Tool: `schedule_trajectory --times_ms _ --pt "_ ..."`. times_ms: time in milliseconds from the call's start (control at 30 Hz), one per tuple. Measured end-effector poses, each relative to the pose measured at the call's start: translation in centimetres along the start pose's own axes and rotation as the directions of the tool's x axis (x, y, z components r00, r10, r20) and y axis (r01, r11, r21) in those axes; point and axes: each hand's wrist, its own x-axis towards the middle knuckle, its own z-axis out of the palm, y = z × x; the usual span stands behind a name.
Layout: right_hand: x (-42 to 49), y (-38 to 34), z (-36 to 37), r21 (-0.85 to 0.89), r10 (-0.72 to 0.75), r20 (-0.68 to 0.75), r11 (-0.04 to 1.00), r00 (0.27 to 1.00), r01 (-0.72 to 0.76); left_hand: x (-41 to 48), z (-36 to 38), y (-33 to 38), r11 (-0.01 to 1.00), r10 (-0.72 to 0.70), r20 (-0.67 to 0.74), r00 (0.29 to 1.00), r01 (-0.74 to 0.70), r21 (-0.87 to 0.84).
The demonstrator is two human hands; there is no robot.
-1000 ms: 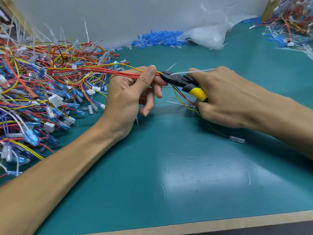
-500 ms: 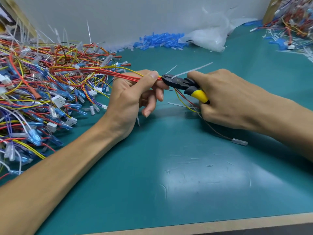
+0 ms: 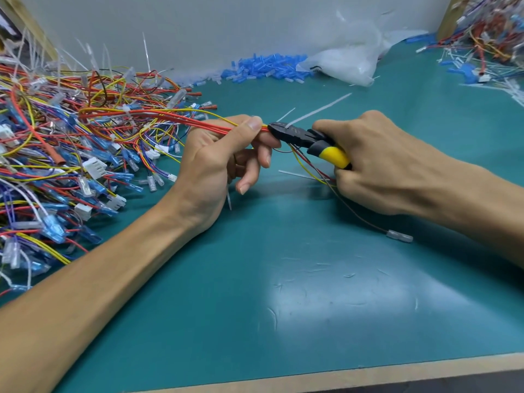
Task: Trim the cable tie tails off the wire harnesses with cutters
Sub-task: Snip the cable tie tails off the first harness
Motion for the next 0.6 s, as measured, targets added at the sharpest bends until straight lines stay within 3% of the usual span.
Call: schedule_trajectory --times_ms 267,600 --pt "0.0 -0.1 -0.7 0.008 -0.004 0.031 1.000 1.000 0.004 0.1 0.0 0.0 1.000 -0.004 -0.016 1.000 0.004 -0.002" --pt "0.3 -0.2 -1.3 0.166 0.057 0.113 0.983 0.992 -0.076 -0.2 0.3 0.5 0.998 -0.036 -0.009 0.999 0.036 -0.051"
